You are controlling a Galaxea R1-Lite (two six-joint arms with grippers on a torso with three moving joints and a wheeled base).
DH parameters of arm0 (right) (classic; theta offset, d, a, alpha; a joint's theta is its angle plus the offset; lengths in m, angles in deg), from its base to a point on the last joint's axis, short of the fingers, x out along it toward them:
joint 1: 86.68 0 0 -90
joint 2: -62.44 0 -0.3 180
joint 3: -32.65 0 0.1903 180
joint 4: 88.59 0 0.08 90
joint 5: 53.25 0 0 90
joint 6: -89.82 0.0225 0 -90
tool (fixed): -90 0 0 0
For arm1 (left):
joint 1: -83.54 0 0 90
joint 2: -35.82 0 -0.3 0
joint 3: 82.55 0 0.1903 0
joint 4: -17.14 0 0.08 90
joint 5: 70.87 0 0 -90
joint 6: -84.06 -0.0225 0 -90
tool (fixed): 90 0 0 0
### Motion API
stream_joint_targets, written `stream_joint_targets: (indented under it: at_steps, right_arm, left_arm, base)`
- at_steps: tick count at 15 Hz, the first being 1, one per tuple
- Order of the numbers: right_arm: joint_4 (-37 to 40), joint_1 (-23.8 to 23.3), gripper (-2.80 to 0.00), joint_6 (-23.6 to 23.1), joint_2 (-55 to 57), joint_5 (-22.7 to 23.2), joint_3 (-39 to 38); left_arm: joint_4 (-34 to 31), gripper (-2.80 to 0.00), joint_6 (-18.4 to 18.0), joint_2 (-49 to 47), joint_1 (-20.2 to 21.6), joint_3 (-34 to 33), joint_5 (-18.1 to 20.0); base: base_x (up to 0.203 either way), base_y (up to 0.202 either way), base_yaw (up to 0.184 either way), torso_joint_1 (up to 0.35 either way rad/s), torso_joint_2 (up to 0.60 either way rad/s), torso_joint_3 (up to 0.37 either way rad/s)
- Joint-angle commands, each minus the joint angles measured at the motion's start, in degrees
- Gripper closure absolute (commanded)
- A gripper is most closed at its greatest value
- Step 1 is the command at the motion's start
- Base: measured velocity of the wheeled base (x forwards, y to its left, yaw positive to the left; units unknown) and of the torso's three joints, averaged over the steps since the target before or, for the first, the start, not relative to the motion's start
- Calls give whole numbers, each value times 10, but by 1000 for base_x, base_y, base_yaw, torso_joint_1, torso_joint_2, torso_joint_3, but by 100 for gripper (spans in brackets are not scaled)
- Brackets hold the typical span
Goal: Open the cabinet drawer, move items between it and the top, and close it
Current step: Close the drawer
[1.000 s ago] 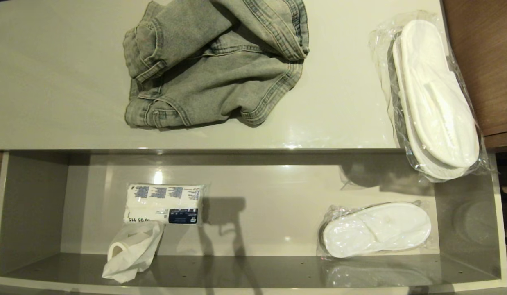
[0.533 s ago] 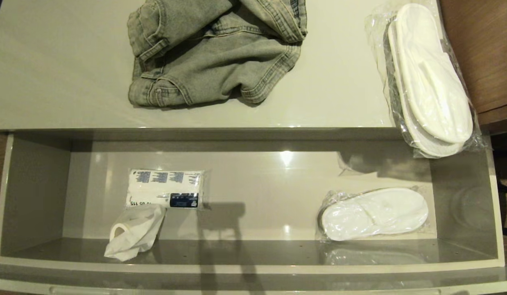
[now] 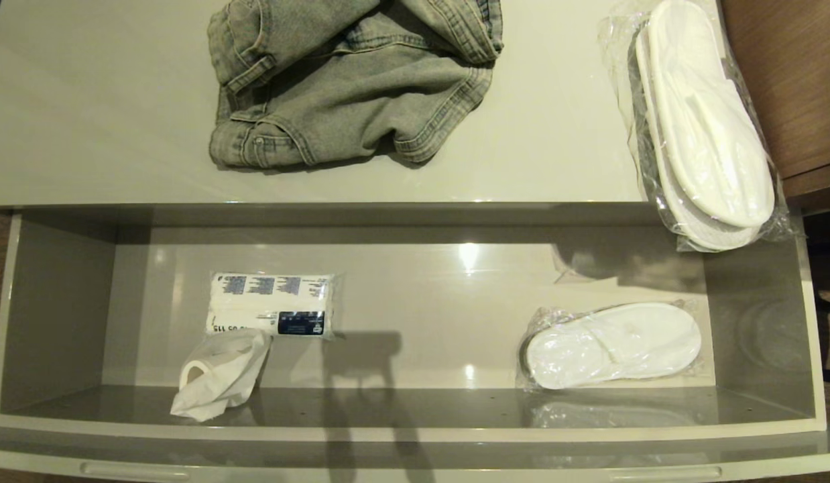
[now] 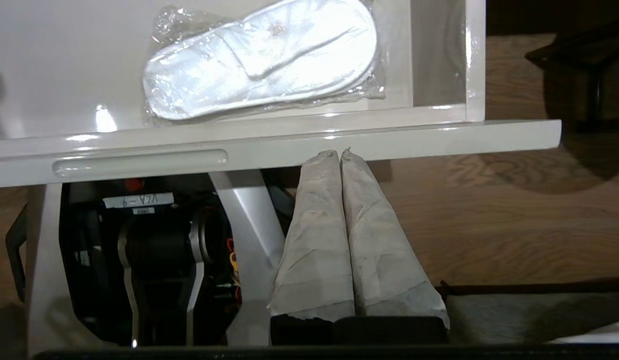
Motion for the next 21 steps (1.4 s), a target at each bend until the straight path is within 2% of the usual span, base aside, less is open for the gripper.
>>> stream_joint_targets:
  at_steps: [1, 3, 5, 6, 7, 8, 11, 12, 14, 15, 16, 17, 18, 19, 21]
  right_arm:
    - [0, 0, 0, 1, -4, 0, -3]
    - [-1, 0, 0, 1, -4, -1, -3]
    - [2, 0, 0, -6, -5, 1, -3]
    - [-3, 0, 0, -37, -5, 6, -3]
    - [-12, 1, 0, -70, -5, 11, -2]
    - [-14, 1, 0, -86, -6, 10, 13]
    - [28, 0, 0, -106, 27, 27, 157]
    - [36, -1, 0, -83, 69, 32, 202]
    - [54, -3, 0, 8, 136, 39, 283]
    - [81, -4, 0, 55, 159, 41, 291]
    - [139, -4, 0, 93, 184, 51, 287]
    - [208, -4, 0, 105, 205, 81, 281]
    - [243, -4, 0, 101, 230, 103, 278]
    - [268, -4, 0, 97, 244, 118, 276]
    - [284, -5, 0, 101, 282, 118, 276]
  left_arm:
    - [0, 0, -1, 0, 0, 0, 0]
    - [0, 0, -5, 0, 0, 0, 0]
    - [-7, 0, -24, -1, 0, 2, 2]
    - [-13, 0, -68, -1, 0, 5, 8]
    - [-19, 0, -88, -1, 0, 8, 13]
    - [-15, 0, -79, -1, 0, 7, 12]
    - [-16, 0, -86, -2, 0, 28, 12]
    - [-24, 0, -80, -19, 0, 64, 12]
    - [-50, 0, -44, -92, 1, 170, 10]
    - [-83, 0, -10, -112, 1, 196, 12]
    - [-162, 0, 21, -122, 1, 212, 22]
    - [-236, 0, 33, -142, 3, 225, 45]
    - [-265, 0, 37, -175, 10, 235, 71]
    - [-269, 0, 41, -197, 20, 245, 96]
    - [-272, 0, 43, -246, 38, 237, 112]
  base:
    - [0, 0, 0, 0, 0, 0]
    - [0, 0, 0, 0, 0, 0]
    - [0, 0, 0, 0, 0, 0]
    - [0, 0, 0, 0, 0, 0]
    - [0, 0, 0, 0, 0, 0]
    - [0, 0, 0, 0, 0, 0]
    - [0, 0, 0, 0, 0, 0]
    - [0, 0, 0, 0, 0, 0]
    - [0, 0, 0, 0, 0, 0]
    - [0, 0, 0, 0, 0, 0]
    - [0, 0, 0, 0, 0, 0]
    - [0, 0, 0, 0, 0, 0]
    - [0, 0, 0, 0, 0, 0]
    - [0, 0, 0, 0, 0, 0]
    - [0, 0, 0, 0, 0, 0]
